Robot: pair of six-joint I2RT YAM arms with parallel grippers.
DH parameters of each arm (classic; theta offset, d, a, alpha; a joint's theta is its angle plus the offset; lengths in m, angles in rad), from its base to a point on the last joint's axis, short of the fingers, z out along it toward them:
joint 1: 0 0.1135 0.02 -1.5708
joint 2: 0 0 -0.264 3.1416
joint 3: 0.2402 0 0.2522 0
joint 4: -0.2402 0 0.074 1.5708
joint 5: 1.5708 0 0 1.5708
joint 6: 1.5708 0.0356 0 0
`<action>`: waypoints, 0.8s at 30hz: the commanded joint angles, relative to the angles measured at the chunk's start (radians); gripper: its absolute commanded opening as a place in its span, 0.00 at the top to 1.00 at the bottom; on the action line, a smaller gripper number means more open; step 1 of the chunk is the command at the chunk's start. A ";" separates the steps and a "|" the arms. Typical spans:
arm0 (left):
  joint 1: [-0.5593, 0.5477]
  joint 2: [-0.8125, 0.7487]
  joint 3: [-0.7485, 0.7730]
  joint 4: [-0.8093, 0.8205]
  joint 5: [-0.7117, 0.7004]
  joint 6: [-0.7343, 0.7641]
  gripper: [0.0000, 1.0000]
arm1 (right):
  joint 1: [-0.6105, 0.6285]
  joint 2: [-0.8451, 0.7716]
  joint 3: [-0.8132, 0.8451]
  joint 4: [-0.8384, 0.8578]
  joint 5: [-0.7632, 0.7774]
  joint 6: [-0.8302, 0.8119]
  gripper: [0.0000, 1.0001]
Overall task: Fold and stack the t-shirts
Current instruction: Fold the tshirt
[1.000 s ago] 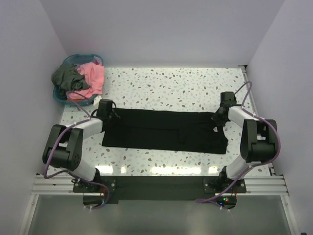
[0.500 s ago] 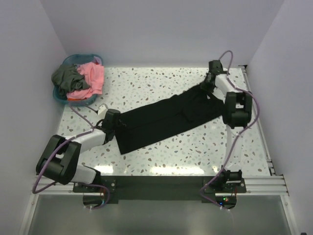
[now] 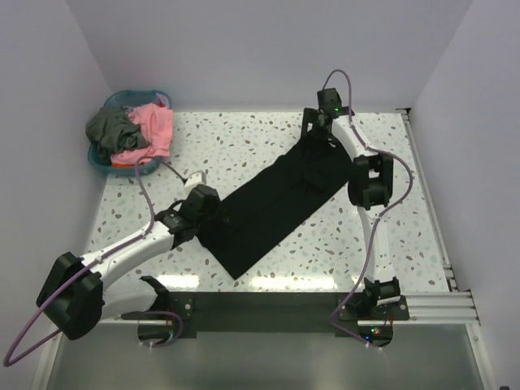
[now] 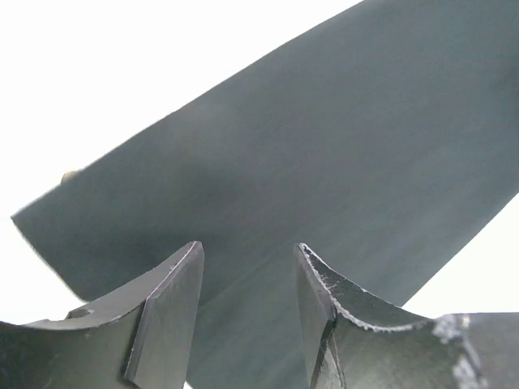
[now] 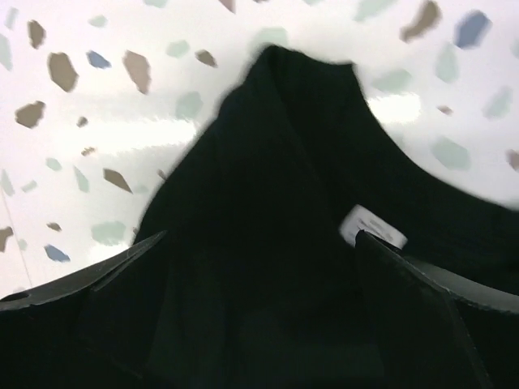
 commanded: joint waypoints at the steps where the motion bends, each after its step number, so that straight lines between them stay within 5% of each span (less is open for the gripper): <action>1: -0.002 0.054 0.186 0.042 -0.043 0.286 0.46 | -0.021 -0.187 -0.094 -0.017 0.082 0.036 0.03; 8: -0.003 0.376 0.370 0.014 0.065 0.494 0.52 | -0.018 -0.447 -0.470 0.096 0.104 0.139 0.04; 12: -0.009 0.479 0.385 -0.015 0.070 0.482 0.59 | -0.010 -0.445 -0.594 0.126 0.049 0.187 0.18; 16: -0.037 0.521 0.365 -0.058 -0.039 0.456 0.61 | -0.008 -0.416 -0.644 0.158 0.016 0.207 0.45; 24: -0.135 0.545 0.250 -0.060 -0.025 0.359 0.65 | -0.010 -0.274 -0.517 0.075 0.039 0.146 0.49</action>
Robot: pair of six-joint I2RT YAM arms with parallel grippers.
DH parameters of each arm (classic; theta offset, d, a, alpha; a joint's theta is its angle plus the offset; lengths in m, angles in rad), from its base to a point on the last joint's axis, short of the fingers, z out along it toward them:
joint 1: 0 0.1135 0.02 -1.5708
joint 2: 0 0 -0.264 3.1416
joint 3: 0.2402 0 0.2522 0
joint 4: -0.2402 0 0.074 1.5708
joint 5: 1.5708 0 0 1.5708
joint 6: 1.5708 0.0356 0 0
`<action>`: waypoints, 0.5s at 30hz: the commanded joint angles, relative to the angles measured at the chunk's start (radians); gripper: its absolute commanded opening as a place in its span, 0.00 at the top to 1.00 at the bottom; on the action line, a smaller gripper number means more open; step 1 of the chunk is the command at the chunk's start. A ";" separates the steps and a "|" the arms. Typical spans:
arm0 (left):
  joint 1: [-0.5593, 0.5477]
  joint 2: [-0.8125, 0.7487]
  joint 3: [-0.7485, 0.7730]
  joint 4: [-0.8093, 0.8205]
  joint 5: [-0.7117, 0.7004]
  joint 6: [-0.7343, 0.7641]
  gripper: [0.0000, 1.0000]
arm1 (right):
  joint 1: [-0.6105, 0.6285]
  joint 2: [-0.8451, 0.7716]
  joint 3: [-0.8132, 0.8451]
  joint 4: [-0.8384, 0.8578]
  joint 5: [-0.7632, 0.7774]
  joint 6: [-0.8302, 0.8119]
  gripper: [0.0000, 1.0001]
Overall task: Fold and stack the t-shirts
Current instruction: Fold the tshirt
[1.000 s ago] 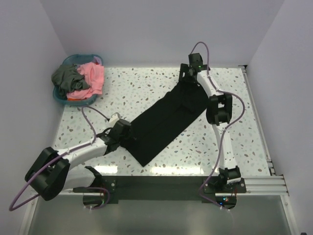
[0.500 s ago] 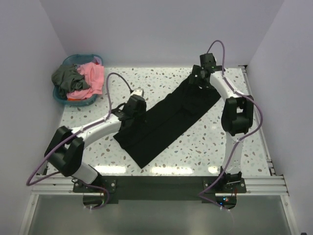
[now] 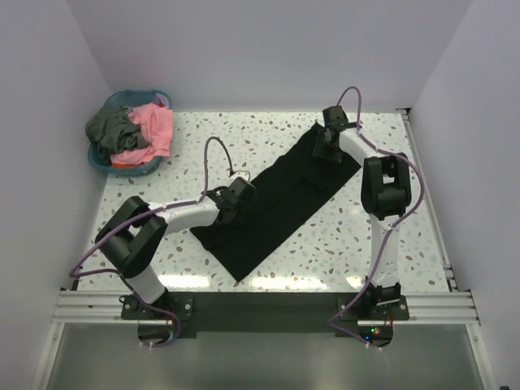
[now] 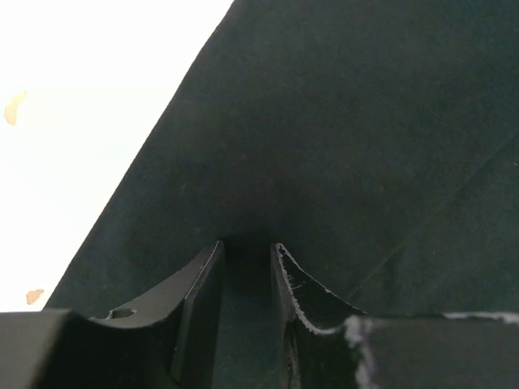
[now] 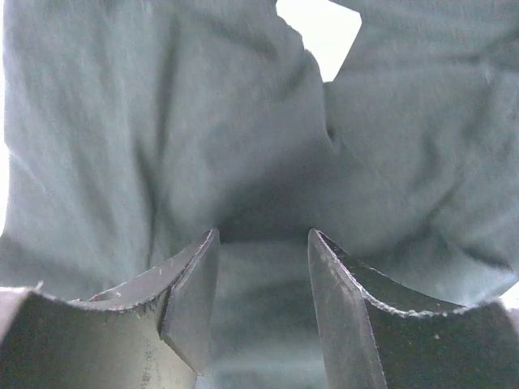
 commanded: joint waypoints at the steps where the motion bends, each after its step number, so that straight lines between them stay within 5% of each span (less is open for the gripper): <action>1: -0.063 0.019 -0.077 -0.041 0.031 -0.067 0.66 | -0.004 0.083 0.080 -0.033 0.015 -0.037 0.48; 4: -0.123 0.003 -0.111 -0.046 0.074 -0.121 0.68 | -0.007 0.135 0.144 -0.065 0.013 -0.086 0.45; 12: -0.325 -0.046 -0.113 -0.054 0.161 -0.270 0.64 | -0.002 0.301 0.474 -0.196 -0.002 -0.303 0.12; 15: -0.356 -0.023 -0.062 -0.042 0.190 -0.274 0.60 | 0.002 0.365 0.594 -0.237 -0.021 -0.368 0.07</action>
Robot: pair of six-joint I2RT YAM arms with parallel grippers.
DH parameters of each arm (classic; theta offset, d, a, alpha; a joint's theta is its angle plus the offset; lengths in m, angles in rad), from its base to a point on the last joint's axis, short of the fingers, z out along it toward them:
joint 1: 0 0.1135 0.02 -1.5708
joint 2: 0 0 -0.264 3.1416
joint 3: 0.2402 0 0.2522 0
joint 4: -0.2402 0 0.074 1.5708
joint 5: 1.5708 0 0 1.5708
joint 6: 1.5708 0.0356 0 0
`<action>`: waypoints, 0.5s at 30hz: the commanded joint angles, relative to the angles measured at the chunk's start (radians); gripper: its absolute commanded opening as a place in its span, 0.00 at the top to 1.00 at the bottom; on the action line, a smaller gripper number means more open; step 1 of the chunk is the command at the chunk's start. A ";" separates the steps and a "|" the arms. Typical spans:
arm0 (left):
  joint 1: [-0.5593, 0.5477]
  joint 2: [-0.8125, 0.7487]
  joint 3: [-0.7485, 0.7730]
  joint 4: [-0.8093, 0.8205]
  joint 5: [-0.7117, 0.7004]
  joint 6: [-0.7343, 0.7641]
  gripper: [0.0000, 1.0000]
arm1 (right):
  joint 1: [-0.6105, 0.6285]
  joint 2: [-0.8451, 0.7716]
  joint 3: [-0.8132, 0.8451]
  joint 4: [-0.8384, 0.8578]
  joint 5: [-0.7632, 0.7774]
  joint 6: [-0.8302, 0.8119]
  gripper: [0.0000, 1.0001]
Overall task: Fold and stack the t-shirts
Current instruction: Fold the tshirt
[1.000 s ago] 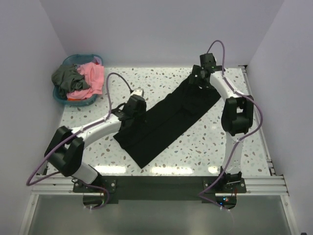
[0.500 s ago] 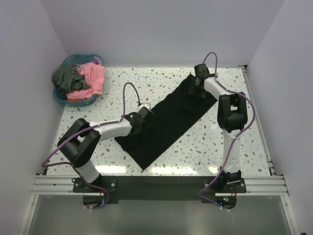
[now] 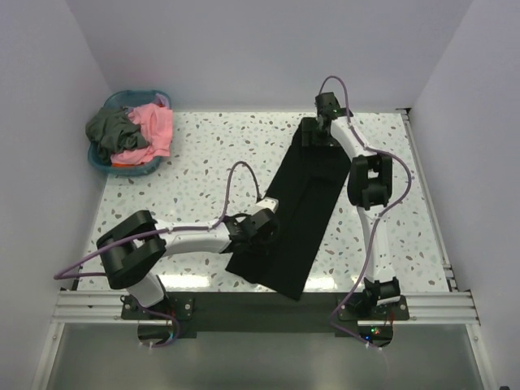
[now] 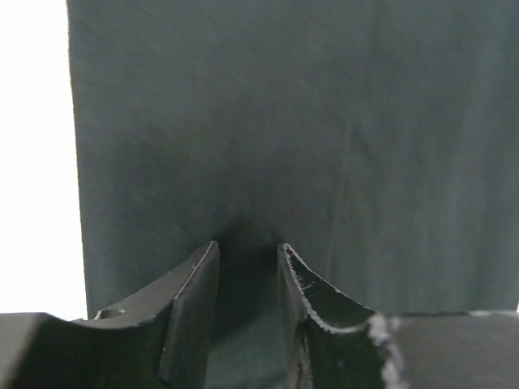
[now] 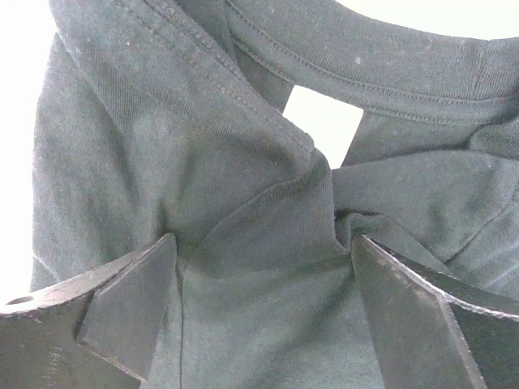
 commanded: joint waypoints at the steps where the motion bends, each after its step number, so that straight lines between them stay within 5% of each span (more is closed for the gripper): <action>1: -0.036 0.044 0.028 -0.095 0.127 -0.062 0.59 | -0.002 0.083 0.115 -0.056 -0.019 -0.142 0.06; 9: -0.001 0.098 0.223 -0.106 0.126 0.029 0.53 | 0.038 0.115 0.172 0.002 -0.106 -0.240 0.01; 15: 0.092 0.105 0.234 -0.021 0.233 0.041 0.53 | 0.106 0.158 0.247 0.023 -0.121 -0.302 0.01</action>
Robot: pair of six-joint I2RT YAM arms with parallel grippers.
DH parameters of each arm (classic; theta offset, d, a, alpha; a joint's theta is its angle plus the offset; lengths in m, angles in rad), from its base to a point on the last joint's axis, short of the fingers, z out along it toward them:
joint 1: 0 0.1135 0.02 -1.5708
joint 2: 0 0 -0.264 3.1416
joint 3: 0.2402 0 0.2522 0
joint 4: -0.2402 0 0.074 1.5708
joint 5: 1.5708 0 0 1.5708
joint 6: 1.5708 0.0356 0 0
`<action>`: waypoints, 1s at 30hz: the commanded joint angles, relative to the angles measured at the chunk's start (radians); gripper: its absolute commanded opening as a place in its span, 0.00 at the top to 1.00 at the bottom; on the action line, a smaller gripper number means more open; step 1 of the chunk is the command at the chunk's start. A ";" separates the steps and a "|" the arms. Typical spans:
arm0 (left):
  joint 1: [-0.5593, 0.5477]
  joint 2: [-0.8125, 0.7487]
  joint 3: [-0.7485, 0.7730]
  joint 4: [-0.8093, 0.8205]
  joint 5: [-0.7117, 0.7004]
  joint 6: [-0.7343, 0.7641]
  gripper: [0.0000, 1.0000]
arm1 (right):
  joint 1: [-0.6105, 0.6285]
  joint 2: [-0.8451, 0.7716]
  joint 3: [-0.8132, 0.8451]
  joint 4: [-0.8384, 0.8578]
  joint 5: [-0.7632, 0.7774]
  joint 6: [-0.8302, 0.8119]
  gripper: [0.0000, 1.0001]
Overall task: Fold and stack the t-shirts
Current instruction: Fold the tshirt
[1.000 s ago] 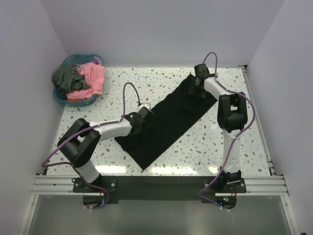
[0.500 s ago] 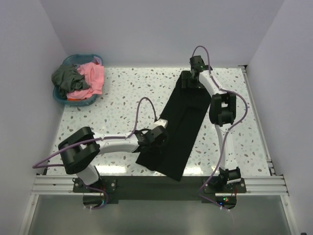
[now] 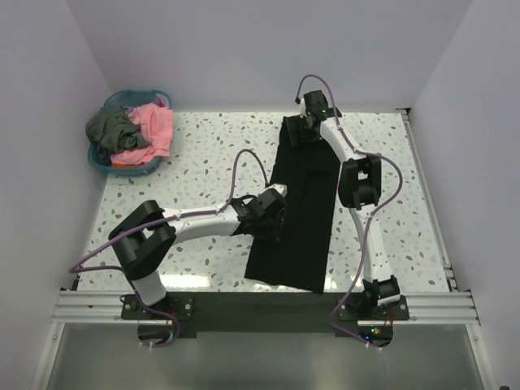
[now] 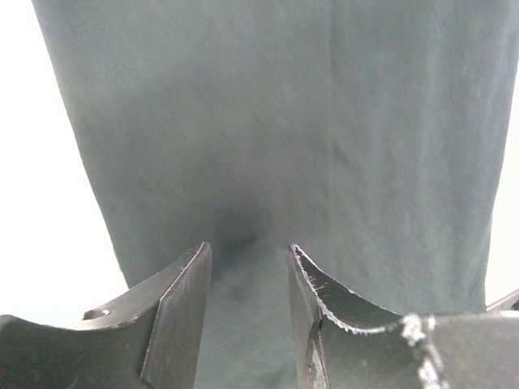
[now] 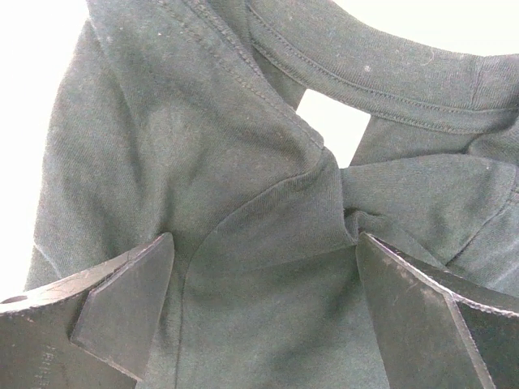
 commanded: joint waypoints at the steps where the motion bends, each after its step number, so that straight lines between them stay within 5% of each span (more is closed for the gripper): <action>1: 0.052 0.001 0.027 0.059 0.086 0.029 0.53 | 0.073 0.039 0.040 0.032 -0.039 -0.087 0.01; 14: 0.173 -0.004 0.084 0.111 0.100 0.055 0.42 | 0.162 -0.028 0.060 0.199 0.042 -0.080 0.01; 21: 0.184 -0.119 -0.006 0.093 0.101 0.066 0.40 | 0.162 -0.335 -0.090 0.146 0.232 0.001 0.01; 25: 0.170 -0.206 -0.138 0.096 0.106 0.035 0.42 | 0.162 -0.617 -0.397 0.101 0.217 0.190 0.01; 30: 0.101 -0.320 -0.293 0.062 0.090 -0.002 0.44 | 0.205 -1.040 -1.039 0.147 0.172 0.347 0.10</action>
